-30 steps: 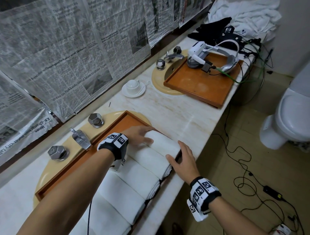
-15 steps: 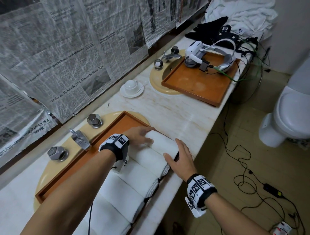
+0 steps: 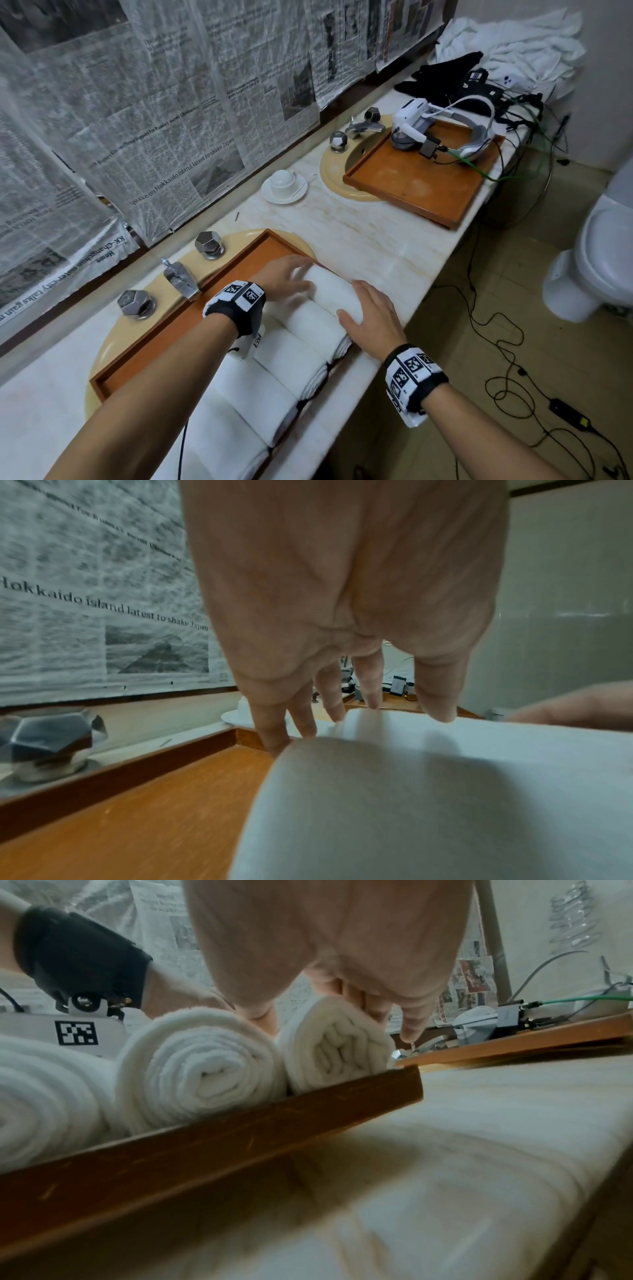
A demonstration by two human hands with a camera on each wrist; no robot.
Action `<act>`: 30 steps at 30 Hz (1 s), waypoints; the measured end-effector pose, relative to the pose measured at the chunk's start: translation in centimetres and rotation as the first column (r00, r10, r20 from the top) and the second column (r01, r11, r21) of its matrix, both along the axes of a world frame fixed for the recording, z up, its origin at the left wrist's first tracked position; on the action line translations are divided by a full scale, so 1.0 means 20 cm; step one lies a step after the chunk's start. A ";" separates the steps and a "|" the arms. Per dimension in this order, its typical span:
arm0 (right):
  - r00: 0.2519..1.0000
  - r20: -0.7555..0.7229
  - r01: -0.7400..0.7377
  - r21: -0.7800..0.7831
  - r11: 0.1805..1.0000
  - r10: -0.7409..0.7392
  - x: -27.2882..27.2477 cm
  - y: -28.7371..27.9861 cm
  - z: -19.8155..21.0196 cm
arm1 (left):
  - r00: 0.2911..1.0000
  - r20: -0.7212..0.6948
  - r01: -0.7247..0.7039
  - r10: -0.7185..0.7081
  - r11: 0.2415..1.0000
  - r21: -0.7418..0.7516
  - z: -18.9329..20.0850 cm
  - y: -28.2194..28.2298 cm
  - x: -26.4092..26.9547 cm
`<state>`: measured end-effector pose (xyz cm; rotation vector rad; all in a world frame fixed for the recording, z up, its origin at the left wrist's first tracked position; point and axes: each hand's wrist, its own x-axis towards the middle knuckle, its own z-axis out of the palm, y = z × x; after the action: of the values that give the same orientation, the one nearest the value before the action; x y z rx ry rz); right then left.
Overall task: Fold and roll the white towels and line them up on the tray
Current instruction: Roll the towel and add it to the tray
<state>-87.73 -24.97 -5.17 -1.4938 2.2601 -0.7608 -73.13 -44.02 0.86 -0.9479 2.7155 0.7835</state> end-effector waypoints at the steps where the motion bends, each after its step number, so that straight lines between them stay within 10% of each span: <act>1: 1.000 -0.011 -0.009 -0.016 1.000 0.009 0.00 0.00 0.02 | 1.000 -0.027 -0.006 0.005 1.000 -0.016 0.01 0.00 0.01; 16: 0.903 -0.166 -0.403 -0.004 0.915 0.397 0.33 -0.04 0.23 | 0.918 -0.032 -0.396 0.395 0.912 -0.112 0.12 0.43 0.76; 30: 0.653 -0.267 -0.722 0.067 0.689 0.709 1.50 0.14 0.37 | 0.663 -0.079 -0.744 0.745 0.643 -0.181 0.09 1.22 2.04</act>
<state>-57.71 -22.24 2.20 -2.4023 1.5380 -0.3611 -32.35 -19.69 2.68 -2.1917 2.3562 0.5904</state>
